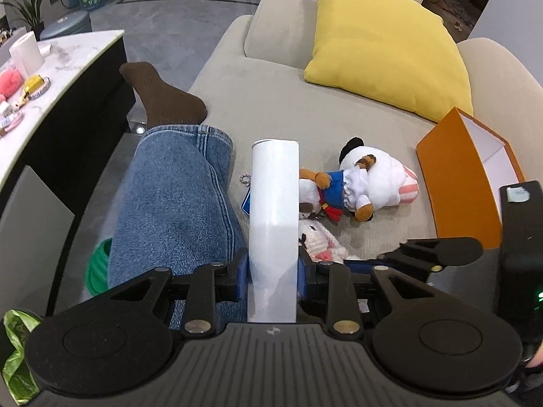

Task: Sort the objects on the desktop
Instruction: 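Grasp the cream crocheted bunny with the right tool while the left tool lifts the cylinder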

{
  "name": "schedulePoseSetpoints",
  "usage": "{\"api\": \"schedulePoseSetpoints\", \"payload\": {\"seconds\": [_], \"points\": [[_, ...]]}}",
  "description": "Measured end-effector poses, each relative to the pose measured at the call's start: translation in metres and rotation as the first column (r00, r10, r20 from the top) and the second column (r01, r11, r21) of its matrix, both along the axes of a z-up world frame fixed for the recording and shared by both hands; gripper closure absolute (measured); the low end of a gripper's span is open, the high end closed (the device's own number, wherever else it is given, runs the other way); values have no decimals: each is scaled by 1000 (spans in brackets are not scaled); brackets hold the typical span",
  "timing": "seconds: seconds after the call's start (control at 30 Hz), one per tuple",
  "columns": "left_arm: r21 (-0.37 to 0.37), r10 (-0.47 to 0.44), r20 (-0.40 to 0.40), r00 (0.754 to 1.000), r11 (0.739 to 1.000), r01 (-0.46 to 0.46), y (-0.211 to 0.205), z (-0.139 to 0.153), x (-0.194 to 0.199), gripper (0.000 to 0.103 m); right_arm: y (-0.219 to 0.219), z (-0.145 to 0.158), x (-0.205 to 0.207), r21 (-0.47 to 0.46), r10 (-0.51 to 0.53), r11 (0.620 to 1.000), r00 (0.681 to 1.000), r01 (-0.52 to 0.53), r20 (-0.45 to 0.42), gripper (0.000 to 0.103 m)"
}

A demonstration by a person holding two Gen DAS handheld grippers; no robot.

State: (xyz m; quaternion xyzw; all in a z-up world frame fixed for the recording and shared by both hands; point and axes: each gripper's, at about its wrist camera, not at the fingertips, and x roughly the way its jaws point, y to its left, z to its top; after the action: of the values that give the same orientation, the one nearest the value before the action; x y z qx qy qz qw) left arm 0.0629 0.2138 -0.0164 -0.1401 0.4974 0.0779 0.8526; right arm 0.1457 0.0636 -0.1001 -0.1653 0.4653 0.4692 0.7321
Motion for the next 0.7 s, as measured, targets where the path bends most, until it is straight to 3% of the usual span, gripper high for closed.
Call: {"api": "schedulePoseSetpoints", "payload": {"seconds": [0.13,0.23,0.3,0.43,0.7], "points": [[-26,7,3,1000,1000,-7,4,-5,-2,71,15,-11,1,-48,6,999,999,-4,39,39],[-41,13,7,1000,999,-12,7,-6,-3,71,20,-22,-1,-112,0,994,996,10,89,43],[-45,12,10,1000,999,-12,7,-7,-4,71,16,-25,0,-91,-21,995,996,29,84,47],[-25,-18,19,1000,1000,19,-2,-1,-6,71,2,-11,0,-50,-54,997,996,57,70,52],[41,-159,61,985,987,157,-49,28,-8,71,-62,46,-20,29,-92,996,994,90,57,52]]}}
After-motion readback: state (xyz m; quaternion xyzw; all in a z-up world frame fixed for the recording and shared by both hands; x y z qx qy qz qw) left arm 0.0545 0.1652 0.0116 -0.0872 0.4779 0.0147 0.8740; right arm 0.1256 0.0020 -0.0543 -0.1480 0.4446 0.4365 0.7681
